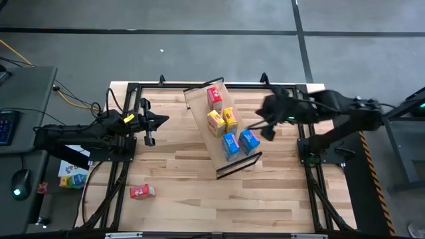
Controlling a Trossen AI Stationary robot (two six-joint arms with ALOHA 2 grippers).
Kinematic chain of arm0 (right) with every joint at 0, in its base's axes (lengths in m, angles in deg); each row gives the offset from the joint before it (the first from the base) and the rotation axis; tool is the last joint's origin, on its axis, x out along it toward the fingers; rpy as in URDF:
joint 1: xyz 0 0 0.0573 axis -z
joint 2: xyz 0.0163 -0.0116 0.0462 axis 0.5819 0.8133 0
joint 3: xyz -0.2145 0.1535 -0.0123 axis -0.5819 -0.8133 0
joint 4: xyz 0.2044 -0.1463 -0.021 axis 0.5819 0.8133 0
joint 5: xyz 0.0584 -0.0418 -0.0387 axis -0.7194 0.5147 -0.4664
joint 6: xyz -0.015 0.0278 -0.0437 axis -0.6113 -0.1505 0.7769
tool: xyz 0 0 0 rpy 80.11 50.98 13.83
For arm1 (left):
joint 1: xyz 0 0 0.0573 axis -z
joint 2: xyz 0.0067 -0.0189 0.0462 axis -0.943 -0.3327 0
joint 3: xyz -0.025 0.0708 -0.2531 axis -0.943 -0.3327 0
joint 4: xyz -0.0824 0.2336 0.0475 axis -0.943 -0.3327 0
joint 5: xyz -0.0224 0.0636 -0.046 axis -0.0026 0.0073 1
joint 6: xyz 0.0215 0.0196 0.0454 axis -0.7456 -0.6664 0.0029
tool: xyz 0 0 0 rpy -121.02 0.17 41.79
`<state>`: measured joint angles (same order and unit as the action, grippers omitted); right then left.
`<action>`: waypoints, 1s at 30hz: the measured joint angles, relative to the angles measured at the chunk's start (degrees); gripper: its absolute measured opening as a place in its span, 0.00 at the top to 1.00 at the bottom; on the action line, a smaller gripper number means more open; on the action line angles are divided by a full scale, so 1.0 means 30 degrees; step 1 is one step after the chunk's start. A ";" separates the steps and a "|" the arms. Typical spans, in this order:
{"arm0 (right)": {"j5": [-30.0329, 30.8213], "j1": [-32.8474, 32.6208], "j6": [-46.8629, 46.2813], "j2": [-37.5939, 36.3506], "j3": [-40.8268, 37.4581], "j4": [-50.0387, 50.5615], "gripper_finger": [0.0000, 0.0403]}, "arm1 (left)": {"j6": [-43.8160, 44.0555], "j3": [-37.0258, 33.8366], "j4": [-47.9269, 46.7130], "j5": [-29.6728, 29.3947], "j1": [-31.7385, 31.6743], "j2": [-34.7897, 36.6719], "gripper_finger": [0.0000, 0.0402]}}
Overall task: Stack cereal on shelf
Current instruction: Put the red cereal box on the shelf aligned with the other red cereal box
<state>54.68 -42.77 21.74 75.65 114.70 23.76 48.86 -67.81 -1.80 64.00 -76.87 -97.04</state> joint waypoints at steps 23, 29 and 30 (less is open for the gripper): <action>-0.4855 0.0112 0.6549 -1.6201 -2.5974 -3.1717 1.00 | -0.0035 0.0006 -0.0033 0.0000 0.0000 -0.0015 1.00; -0.5706 0.0112 0.6908 -1.6201 -2.6467 -3.2565 1.00 | -0.0044 0.0007 0.0055 0.0000 0.0000 -0.0015 1.00; -0.5706 0.0112 0.6912 -1.6201 -2.6464 -3.2806 1.00 | -0.0046 0.0005 0.0059 0.0000 0.0000 -0.0015 1.00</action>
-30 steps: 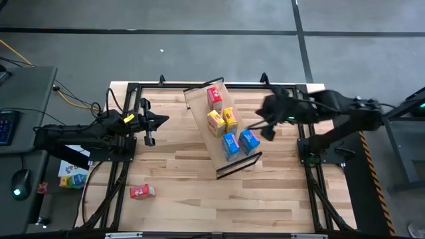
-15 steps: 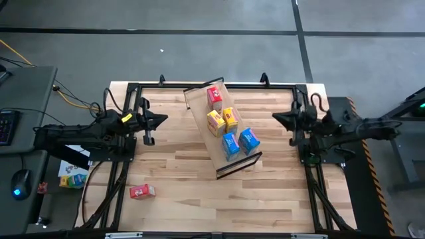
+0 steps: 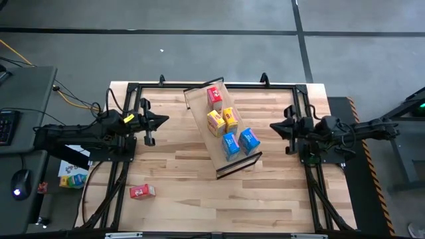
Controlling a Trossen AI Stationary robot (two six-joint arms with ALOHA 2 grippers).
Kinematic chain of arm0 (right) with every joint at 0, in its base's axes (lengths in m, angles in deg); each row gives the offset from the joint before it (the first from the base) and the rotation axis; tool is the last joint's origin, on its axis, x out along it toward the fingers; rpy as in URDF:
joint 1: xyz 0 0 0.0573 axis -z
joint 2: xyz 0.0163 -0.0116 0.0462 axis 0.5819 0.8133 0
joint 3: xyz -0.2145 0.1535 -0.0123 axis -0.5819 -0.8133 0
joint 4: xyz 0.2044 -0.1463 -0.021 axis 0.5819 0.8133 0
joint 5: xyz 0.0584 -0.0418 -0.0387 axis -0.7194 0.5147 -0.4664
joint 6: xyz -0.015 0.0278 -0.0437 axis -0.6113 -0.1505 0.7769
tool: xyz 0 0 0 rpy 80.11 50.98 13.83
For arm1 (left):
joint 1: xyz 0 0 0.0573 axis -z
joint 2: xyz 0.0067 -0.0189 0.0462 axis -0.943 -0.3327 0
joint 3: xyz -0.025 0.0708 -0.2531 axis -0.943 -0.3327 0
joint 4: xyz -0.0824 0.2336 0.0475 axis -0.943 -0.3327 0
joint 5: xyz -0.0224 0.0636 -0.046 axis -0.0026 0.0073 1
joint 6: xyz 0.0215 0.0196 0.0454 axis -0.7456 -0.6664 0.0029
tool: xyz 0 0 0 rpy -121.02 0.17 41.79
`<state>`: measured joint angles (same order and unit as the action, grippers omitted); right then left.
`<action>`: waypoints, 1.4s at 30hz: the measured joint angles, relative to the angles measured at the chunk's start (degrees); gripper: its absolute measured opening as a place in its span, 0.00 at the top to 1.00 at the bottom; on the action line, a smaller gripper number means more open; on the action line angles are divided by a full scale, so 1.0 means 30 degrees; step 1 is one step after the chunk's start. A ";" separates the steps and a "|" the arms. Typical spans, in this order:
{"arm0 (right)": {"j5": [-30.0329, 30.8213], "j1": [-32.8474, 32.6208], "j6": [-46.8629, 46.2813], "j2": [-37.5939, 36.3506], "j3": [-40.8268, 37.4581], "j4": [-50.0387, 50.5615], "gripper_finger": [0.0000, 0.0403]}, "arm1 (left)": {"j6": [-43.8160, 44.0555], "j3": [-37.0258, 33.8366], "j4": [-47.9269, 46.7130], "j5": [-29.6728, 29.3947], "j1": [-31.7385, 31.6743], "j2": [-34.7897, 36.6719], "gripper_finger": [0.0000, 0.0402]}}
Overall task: Stack cereal on shelf
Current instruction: Put the red cereal box on the shelf aligned with the other red cereal box
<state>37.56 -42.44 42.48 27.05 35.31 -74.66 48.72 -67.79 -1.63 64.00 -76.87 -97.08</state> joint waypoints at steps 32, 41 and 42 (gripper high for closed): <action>0.0007 0.0000 0.0140 0.0015 0.0026 0.0110 1.00 | 0.2405 0.0009 0.0250 -0.0330 -0.0007 -0.0583 0.39; 0.0015 0.0000 0.0140 0.0015 0.0033 0.0124 1.00 | 0.2494 0.0009 0.0265 0.0270 0.0000 -0.0583 0.36; 0.0015 0.0000 0.0140 0.0015 0.0033 0.0124 1.00 | 0.2494 0.0009 0.0265 0.0270 0.0000 -0.0583 0.36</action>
